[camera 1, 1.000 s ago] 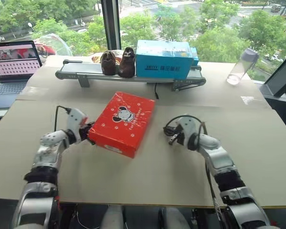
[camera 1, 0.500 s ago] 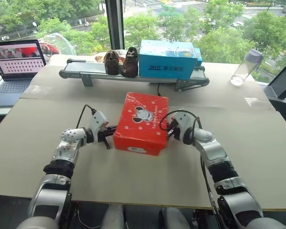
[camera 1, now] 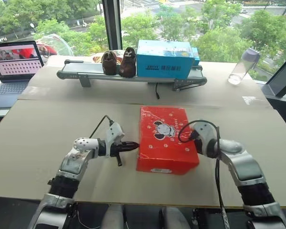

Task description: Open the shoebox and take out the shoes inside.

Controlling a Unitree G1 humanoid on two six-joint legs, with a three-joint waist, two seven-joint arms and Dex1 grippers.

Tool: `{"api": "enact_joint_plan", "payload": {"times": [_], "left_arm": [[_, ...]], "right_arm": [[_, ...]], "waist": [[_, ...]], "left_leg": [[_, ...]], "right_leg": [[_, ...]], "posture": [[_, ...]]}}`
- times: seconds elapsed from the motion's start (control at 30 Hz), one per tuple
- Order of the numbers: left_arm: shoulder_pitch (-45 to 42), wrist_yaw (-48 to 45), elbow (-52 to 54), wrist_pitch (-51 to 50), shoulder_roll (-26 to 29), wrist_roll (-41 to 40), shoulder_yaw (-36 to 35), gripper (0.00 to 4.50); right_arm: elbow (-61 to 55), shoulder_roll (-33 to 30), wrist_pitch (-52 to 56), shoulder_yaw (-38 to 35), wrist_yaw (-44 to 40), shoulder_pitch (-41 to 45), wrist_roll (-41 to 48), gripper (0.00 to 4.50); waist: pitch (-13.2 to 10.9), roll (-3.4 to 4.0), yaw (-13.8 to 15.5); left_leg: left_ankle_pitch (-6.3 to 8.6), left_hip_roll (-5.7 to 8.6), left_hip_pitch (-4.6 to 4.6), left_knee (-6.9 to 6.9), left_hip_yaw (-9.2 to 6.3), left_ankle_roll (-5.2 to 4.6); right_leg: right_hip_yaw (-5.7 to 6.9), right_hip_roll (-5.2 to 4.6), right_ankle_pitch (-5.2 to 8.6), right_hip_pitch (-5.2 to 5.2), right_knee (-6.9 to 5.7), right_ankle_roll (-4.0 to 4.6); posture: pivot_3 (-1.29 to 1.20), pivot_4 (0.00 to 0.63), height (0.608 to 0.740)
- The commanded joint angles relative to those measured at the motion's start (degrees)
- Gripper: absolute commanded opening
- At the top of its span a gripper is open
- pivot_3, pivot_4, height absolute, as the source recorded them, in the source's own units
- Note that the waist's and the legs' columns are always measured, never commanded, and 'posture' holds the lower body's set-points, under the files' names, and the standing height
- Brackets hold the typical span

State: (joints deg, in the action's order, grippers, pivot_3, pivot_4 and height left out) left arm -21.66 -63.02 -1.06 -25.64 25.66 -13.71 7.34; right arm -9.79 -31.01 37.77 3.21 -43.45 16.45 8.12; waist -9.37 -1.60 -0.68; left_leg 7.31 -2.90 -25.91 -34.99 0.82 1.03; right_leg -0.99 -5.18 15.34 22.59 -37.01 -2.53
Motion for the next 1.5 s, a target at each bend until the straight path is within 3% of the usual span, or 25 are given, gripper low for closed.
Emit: {"api": "enact_joint_plan", "payload": {"times": [0.03,0.23,0.33,0.57,0.77,0.93,1.27,1.5], "left_arm": [[1.4,-0.2,10.8,-5.9,-0.1,-5.8,1.0,0.10],[2.2,0.6,11.1,-6.9,4.3,-5.3,-1.6,0.10],[2.2,-0.3,9.5,-4.1,7.9,-3.8,-2.0,0.10],[-0.6,-2.0,2.9,2.6,15.2,-3.3,-5.5,0.10],[-4.8,-10.3,11.6,-10.3,22.9,-18.7,-12.9,0.10],[-9.2,-11.2,15.7,-20.2,29.0,-27.4,-16.8,0.10],[-12.7,-8.4,18.2,-25.3,34.3,-31.9,-19.2,0.10],[-13.2,-3.4,19.7,-28.7,35.6,-36.7,-25.8,0.10]], "right_arm": [[-4.8,-0.4,-0.6,1.6,-3.4,-1.7,3.5,0.00],[9.4,-2.2,-10.6,-0.7,-0.7,2.7,-1.6,0.00],[15.7,-3.8,-14.9,-1.5,-0.4,5.2,-2.9,0.00],[20.0,-8.7,-16.9,-4.5,-4.1,8.1,-0.8,0.00],[19.3,-15.9,-15.3,-6.7,-14.0,5.5,3.6,0.00],[13.3,-14.9,-10.8,-5.1,-20.8,2.1,10.0,0.00],[6.1,-10.2,0.3,-5.0,-22.2,6.7,19.8,0.00],[4.6,-6.1,14.9,-8.2,-18.2,24.7,32.2,0.00]], "waist": [[0.0,0.00,0.0],[0.0,-0.02,-0.2],[-0.1,-0.02,-0.2],[-0.1,0.01,0.2],[-0.1,0.01,0.0],[-0.2,0.00,-0.2],[-0.3,-0.01,-0.2],[-0.5,0.00,-0.5]], "left_leg": [[0.00,0.00,0.01,-0.04,0.00,0.00],[0.00,-0.01,0.14,-0.06,0.00,0.00],[0.01,-0.01,0.28,-0.07,0.00,0.02],[-0.02,0.00,0.29,0.01,0.03,-0.03],[-0.04,0.00,-0.24,0.04,0.05,-0.07],[-0.01,0.00,-0.24,0.09,0.05,-0.10],[-0.05,-0.03,-0.16,-0.16,0.04,-0.06],[-0.09,-0.10,-0.20,-0.13,0.00,-0.09]], "right_leg": [[0.00,0.00,0.01,-0.02,0.00,-0.01],[-0.03,0.01,0.18,-0.10,0.05,-0.31],[-0.03,0.00,0.22,-0.13,0.05,0.02],[-0.04,-0.05,0.22,-0.22,0.14,0.06],[-0.05,-0.02,0.05,0.21,0.12,-0.02],[-0.05,0.01,0.16,0.26,0.04,-0.15],[-0.10,0.02,0.20,0.24,-0.07,-0.27],[-0.20,0.16,0.00,0.47,-0.18,-0.23]], "posture": [[0.00,0.150,0.740],[0.00,0.150,0.740],[0.00,0.150,0.740],[0.00,0.150,0.740],[0.00,0.150,0.740],[0.00,0.150,0.740],[0.00,0.150,0.740],[0.00,0.150,0.740]]}}
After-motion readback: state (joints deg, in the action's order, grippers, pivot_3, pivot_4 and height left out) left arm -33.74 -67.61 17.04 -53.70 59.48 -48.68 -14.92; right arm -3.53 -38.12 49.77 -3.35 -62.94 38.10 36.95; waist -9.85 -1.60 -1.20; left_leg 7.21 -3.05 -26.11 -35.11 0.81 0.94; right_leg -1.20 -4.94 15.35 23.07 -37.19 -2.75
